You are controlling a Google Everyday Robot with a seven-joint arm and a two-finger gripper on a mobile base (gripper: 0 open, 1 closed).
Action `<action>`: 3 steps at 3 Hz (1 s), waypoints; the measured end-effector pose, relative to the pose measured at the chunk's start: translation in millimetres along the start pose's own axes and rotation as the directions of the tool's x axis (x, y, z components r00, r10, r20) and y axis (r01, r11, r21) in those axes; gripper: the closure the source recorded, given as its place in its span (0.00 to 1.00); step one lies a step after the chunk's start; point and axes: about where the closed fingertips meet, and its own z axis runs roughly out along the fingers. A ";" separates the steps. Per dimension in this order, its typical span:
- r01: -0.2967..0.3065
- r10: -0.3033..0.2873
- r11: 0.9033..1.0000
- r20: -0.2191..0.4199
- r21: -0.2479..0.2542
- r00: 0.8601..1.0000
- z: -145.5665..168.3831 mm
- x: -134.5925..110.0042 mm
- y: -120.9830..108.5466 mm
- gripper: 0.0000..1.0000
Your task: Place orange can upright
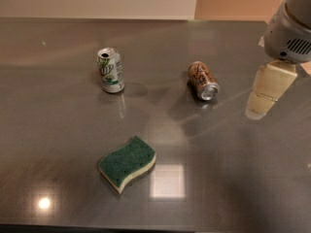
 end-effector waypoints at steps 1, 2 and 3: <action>-0.129 0.131 0.991 -0.039 0.043 0.991 20.0 -13.2 -10.0 0.00; -0.257 0.260 0.965 -0.062 0.061 0.964 35.1 -24.7 -17.5 0.00; -0.419 0.421 0.907 -0.091 0.043 0.902 50.9 -34.9 -28.5 0.00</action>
Offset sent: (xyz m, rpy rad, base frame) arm 0.0504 0.0296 -0.0424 0.0624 0.0201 -0.6344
